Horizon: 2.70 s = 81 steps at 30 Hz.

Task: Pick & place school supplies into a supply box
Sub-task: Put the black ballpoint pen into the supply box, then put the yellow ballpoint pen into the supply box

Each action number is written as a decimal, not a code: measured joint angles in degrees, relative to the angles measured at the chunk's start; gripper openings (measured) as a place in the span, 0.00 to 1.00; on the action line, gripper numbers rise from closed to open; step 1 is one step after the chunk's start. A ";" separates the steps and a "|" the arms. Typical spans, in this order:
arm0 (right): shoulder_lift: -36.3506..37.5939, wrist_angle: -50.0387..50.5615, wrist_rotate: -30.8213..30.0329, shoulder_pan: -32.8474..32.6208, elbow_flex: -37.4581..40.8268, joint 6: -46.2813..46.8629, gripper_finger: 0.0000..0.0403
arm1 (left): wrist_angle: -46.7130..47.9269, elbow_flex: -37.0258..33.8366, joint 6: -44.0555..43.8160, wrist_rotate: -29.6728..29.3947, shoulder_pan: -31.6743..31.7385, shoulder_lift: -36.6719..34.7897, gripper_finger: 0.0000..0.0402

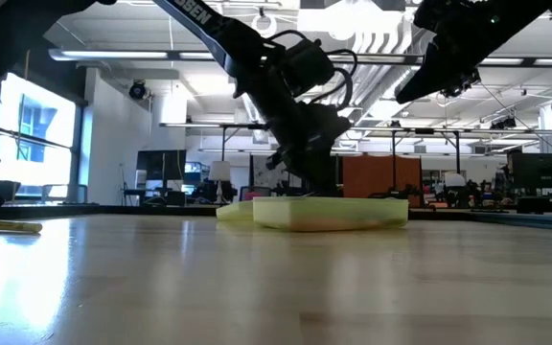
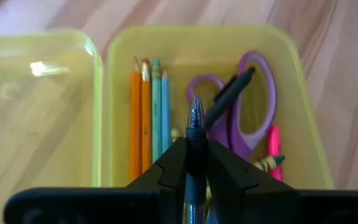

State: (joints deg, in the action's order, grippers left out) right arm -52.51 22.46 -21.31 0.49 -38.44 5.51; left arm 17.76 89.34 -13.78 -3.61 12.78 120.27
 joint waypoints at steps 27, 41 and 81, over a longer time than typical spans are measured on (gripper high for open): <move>-0.04 -0.42 0.06 0.00 -0.02 0.06 0.10 | 73.42 30.11 9.23 10.78 0.88 -6.33 0.52; -0.04 -0.04 0.05 0.00 -0.02 0.06 0.09 | 71.88 1.82 7.49 17.91 -12.16 -13.59 0.39; -0.04 -7.00 5.86 0.00 -0.02 -3.20 0.08 | 48.67 -32.48 7.54 7.32 -21.40 -12.61 0.31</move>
State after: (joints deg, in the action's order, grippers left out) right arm -52.56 15.46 -15.44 0.49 -38.46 2.31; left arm 66.43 56.86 -6.24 3.70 -8.62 107.66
